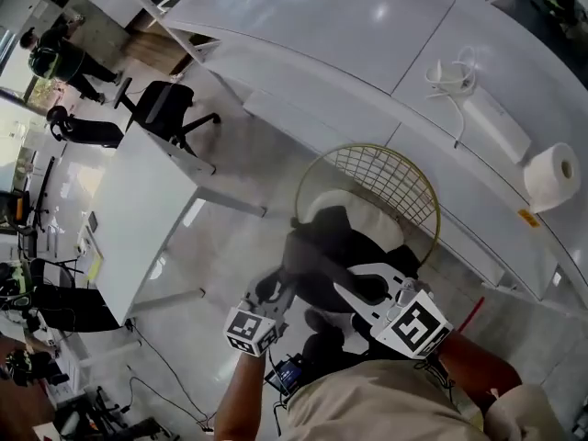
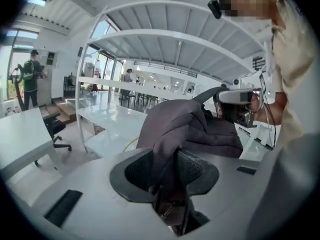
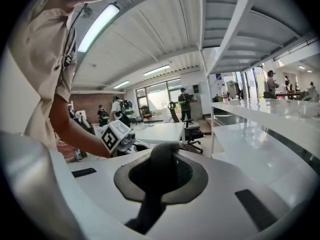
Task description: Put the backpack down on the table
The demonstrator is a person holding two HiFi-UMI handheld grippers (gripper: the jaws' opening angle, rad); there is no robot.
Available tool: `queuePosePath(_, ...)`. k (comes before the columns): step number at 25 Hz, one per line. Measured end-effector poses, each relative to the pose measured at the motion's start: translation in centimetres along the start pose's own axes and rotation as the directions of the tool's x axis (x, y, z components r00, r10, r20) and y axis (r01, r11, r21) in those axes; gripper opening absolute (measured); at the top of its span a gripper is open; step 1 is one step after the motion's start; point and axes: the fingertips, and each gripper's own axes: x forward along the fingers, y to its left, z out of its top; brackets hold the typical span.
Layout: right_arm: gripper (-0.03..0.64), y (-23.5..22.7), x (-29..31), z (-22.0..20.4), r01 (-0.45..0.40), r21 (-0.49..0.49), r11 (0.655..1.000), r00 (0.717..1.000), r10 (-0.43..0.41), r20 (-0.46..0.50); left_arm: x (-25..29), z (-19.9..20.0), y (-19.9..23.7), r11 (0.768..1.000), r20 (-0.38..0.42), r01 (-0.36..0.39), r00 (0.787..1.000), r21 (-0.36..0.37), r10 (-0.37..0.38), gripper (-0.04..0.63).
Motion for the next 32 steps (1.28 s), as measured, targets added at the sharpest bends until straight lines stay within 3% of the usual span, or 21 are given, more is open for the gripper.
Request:
queuePosePath(10,0.037,7.0,6.9,11.5,-0.104,-0.087,0.991,0.993,0.108,0.049,-14.1,5.9,5.7,0.982,0.125,-0.169,0.979,0.086,0.158,0.124)
queuePosePath(24,0.035,20.1,24.1,22.3,-0.244,-0.151,0.958,0.965,0.256,0.064,-34.6,6.0,18.6,0.941,0.182,-0.331,0.932,0.067,0.315,0.12)
queuePosePath(32,0.035,24.6,34.0,27.4,-0.355,-0.193,0.915,0.925,0.373,0.065,-43.0,6.4,26.5,0.887,0.186,-0.459,0.877,0.047,0.443,0.118)
